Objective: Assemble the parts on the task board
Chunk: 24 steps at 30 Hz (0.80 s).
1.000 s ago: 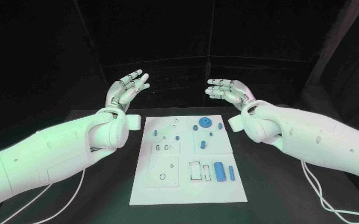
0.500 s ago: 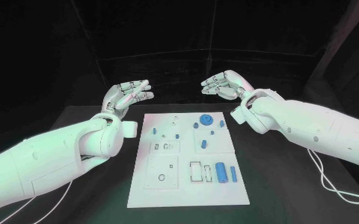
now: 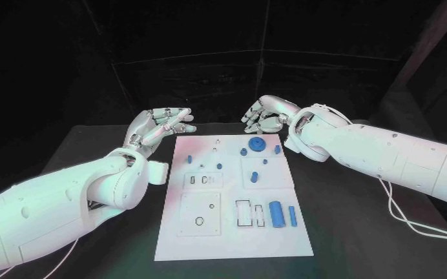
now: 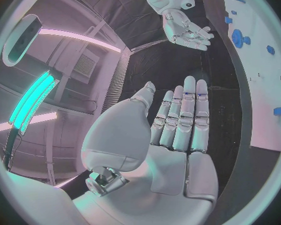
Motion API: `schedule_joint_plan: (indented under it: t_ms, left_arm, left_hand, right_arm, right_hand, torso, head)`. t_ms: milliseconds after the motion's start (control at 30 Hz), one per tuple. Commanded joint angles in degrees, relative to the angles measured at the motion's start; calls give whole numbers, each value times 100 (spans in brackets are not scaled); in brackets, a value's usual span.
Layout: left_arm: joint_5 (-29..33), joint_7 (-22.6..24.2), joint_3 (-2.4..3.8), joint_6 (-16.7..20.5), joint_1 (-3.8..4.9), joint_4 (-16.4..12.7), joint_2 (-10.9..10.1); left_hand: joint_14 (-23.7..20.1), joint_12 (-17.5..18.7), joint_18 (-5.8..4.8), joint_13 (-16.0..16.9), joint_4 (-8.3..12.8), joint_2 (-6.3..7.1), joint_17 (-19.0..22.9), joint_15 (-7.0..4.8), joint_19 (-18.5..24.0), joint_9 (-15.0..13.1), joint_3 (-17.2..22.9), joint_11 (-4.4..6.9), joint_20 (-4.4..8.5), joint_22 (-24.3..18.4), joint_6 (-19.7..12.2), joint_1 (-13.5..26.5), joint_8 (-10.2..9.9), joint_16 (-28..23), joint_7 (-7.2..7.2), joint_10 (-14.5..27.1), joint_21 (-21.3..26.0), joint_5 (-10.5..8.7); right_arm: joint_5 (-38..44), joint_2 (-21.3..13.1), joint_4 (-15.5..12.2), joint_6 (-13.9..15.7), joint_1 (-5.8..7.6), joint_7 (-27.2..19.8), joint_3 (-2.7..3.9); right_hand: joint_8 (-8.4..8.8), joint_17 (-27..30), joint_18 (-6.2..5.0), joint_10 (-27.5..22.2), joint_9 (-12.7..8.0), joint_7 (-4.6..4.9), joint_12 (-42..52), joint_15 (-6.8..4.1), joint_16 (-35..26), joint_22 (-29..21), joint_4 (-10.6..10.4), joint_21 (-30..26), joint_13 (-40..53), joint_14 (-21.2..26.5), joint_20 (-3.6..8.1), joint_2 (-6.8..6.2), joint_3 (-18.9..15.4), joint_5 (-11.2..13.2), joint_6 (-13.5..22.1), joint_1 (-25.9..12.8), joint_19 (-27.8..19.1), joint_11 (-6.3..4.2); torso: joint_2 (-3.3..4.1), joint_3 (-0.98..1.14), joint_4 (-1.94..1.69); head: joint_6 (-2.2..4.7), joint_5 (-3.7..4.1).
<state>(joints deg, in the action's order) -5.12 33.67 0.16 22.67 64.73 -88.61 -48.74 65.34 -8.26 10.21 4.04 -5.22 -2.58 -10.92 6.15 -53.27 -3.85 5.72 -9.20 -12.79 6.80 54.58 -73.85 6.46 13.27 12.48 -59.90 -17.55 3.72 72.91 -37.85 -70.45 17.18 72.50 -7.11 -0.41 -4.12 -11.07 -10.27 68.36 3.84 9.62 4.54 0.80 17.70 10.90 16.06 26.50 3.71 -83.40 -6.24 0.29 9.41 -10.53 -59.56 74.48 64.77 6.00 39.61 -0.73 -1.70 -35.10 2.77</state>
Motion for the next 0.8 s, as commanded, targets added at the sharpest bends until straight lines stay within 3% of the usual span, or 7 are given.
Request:
schedule_joint_plan:
  t_ms: [33,67,267,500,800]
  left_arm:
    - [-210,-55,2,-253,-4,-84,7]
    - [-212,-62,2,-258,-6,-120,4]
    - [-215,-88,3,-268,-9,-232,-37]
    - [-216,-103,3,-285,-8,-266,-63]
    - [-216,-123,3,-312,-8,-245,-60]
  left_hand:
    - [36,-3,38,8,14,59,-6,5,-58,7,22,0,1,-7,21,-7,4,-4,3,-30,-16,-3]
    - [41,3,38,7,17,67,-14,4,-65,8,21,-1,2,-9,20,-2,-1,-7,3,-29,-13,-4]
    - [39,17,36,4,23,77,-25,6,-71,10,20,-3,3,-15,16,3,-11,-18,3,-23,-7,-4]
    - [30,34,33,0,30,83,-37,10,-73,12,22,-6,3,-22,12,8,-21,-35,3,-15,4,-4]
    - [22,52,32,-4,37,87,-49,14,-75,13,25,-10,1,-31,8,13,-33,-53,8,-6,16,-4]
  right_arm:
    - [1101,20,-49,-509,29,752,6]
    - [1240,28,-75,-623,40,864,7]
    - [1641,58,-174,-990,70,1166,7]
    - [1819,117,-175,-1239,78,1255,7]
    - [1872,197,-122,-1191,78,1209,5]
  right_hand:
    - [51,-145,-14,-169,-12,-10,-67,-8,216,75,-34,151,-9,-326,46,-79,-71,42,58,-43,113,-37]
    - [49,-323,-8,-281,-10,-51,-60,-46,548,141,-72,287,1,-345,57,-82,-127,87,124,-63,233,-16]
    - [35,-1021,1,-319,1,-70,99,-66,1791,399,-149,764,7,-272,114,-51,-252,59,89,-47,390,-71]
    - [37,-1765,-10,-355,0,-79,195,-52,2730,604,-175,1118,5,-259,126,-43,-303,52,74,-59,382,-74]
    - [32,-3102,-16,-349,1,-80,261,-58,3987,809,-161,1469,0,-300,134,6,-263,-50,32,-52,385,-87]
  torso:
    - [137,-9,-48]
    - [164,-11,-53]
    - [267,-9,-48]
    - [323,-9,-38]
    - [346,-9,-46]
  head:
    - [-4,33]
    - [-6,46]
    - [-5,80]
    - [8,89]
    - [4,69]
